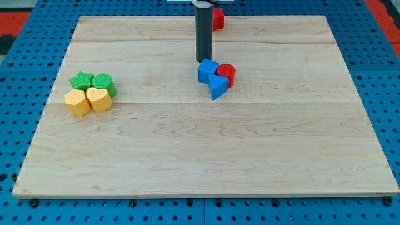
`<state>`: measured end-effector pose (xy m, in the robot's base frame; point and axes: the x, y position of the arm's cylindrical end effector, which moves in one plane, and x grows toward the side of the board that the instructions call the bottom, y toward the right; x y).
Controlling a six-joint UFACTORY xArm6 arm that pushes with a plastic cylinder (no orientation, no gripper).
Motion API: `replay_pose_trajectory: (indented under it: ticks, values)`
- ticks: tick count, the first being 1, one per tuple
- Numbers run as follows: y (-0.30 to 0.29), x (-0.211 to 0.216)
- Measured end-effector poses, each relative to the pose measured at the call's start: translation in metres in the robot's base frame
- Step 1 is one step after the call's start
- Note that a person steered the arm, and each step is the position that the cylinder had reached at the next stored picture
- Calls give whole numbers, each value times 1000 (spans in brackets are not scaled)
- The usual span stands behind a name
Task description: Push the red star to the left side of the blue cube
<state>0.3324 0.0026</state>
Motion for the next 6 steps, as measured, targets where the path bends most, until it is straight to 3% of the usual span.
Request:
replay_pose_trajectory:
  ticks: [2, 3, 4, 5, 6]
  values:
    - [-31, 3]
    - [-97, -27]
    - [-119, -78]
    - [-114, -135]
    - [-106, -141]
